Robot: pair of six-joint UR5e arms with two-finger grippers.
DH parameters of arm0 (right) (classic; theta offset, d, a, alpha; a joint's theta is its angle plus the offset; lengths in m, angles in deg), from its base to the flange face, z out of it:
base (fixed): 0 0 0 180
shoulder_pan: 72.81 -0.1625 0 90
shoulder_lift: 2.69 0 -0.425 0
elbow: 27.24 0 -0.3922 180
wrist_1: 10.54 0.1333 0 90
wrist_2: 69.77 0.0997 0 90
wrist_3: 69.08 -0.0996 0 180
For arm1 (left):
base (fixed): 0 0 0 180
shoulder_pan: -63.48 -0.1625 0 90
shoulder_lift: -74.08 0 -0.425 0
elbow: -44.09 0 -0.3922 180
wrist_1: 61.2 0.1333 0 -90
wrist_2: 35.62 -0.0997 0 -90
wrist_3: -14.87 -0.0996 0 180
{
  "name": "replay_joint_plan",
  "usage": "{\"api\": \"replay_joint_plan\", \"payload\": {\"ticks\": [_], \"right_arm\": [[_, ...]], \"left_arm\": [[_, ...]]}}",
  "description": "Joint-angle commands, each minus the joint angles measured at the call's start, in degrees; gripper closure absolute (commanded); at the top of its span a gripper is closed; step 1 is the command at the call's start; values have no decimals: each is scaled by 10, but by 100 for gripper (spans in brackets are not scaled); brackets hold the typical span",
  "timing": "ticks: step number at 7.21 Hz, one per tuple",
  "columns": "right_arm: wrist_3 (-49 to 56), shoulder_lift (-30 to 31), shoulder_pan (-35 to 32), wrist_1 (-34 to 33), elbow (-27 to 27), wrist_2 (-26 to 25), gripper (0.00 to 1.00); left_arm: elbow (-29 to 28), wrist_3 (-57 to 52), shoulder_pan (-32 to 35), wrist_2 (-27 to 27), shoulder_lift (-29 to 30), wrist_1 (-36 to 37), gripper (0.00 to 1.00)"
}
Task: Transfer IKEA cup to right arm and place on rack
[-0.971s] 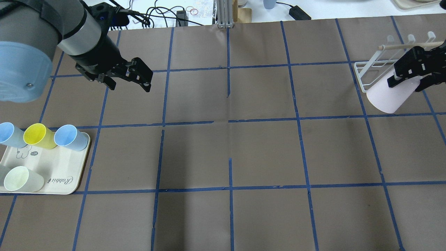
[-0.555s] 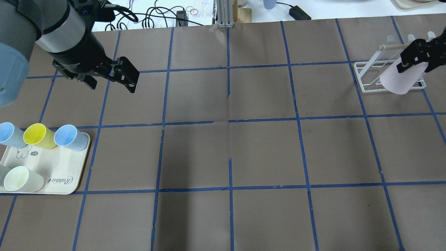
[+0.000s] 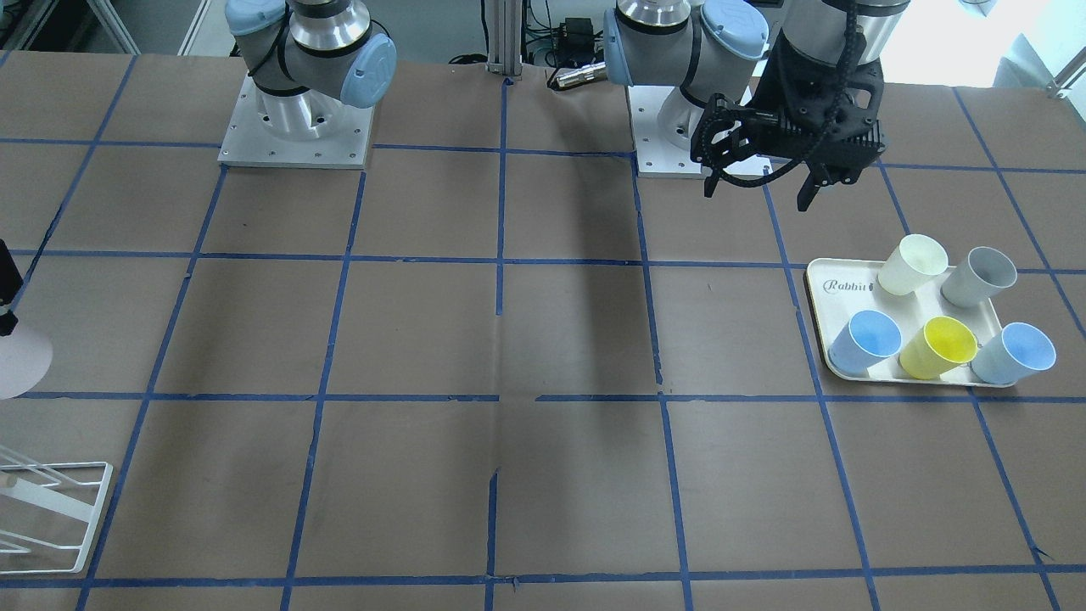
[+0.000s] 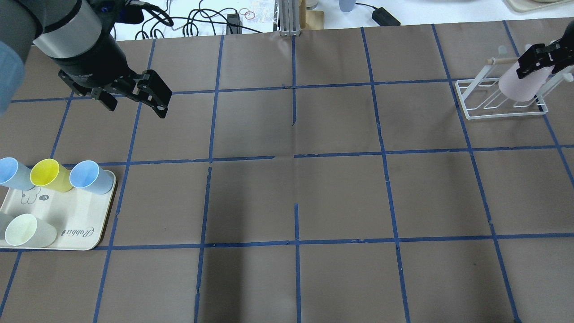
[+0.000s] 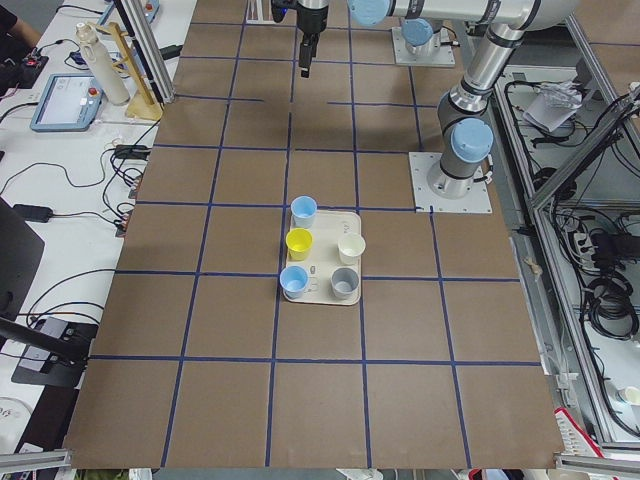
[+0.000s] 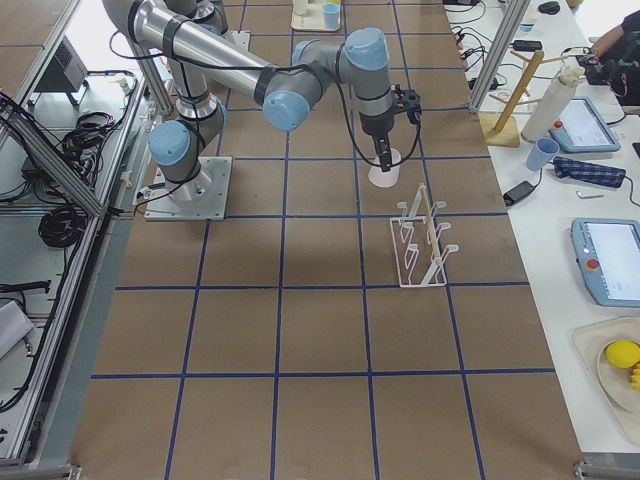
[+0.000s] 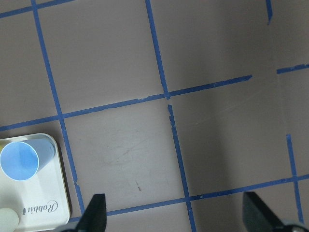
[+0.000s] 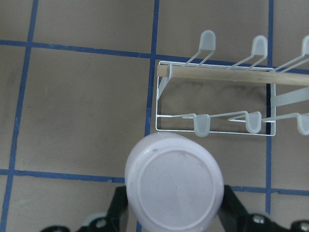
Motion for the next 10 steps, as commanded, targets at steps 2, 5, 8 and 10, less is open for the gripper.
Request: {"api": "replay_joint_plan", "payload": {"ticks": [2, 5, 8, 10], "right_arm": [[18, -42, 17, -54, 1, -2, 98], [16, -53, 17, -61, 0, 2, 97], [17, -86, 18, -97, 0, 1, 96], [9, -97, 18, -97, -1, 4, 96]], "left_arm": [[-25, 66, 6, 4, 25, -26, 0], [23, 84, 13, 5, -3, -24, 0], [20, 70, 4, 8, -4, -24, 0], [16, 67, 3, 5, 5, -7, 0]]}}
